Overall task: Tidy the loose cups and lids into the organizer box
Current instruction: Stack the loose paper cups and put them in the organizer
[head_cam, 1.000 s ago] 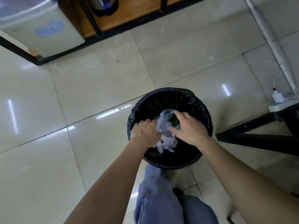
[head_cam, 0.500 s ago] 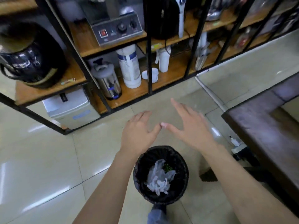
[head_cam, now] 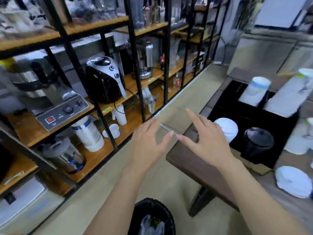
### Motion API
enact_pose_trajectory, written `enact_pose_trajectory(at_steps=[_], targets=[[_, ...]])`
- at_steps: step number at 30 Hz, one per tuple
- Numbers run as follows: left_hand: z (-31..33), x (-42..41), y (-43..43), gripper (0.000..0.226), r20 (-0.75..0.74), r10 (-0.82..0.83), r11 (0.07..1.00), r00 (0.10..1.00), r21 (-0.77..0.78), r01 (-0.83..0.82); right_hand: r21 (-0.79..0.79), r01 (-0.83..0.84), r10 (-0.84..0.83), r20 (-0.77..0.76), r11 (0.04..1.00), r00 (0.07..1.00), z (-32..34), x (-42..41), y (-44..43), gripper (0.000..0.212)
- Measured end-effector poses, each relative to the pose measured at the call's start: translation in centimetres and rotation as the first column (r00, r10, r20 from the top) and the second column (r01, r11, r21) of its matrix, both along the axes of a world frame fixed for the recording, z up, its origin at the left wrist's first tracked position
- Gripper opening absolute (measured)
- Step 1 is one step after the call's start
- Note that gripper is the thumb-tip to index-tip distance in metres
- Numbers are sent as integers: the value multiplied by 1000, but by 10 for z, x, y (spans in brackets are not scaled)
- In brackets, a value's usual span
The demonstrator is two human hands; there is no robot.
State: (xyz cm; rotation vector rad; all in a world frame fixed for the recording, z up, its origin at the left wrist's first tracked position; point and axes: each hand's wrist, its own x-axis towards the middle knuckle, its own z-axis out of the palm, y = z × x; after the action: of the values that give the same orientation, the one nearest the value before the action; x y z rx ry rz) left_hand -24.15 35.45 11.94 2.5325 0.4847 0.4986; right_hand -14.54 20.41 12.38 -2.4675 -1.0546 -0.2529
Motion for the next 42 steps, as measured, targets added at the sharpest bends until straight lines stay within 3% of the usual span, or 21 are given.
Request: enact_pose_trajectory(at_steps=[12,18,22,30,33,42], targets=[[32,129,-171,73,122,-330,944,936,19,330,40,405,-406,30,913,913,24,73,-207,80],[31,189,-264,59,98,-428,904,898,25,428,6,490,-490,54,872,870,17,122,-299,78],[27,225,-308,62,78,-473,881,878,39,472,-14,515,-515,19,857,857,11,157,-344,78],[4,274,-336,53,-19,-531,847,847,-19,531,-77,527,-532,-109,846,839,-14,191,-354,85],[-7,290,-342,50,-46,-576,816,816,-91,571,-126,534,-548,-159,836,821,-29,203,-347,74],[-37,325,-352,68,-151,-620,769,770,-313,558,-167,556,-576,-352,814,738,-54,237,-327,73]])
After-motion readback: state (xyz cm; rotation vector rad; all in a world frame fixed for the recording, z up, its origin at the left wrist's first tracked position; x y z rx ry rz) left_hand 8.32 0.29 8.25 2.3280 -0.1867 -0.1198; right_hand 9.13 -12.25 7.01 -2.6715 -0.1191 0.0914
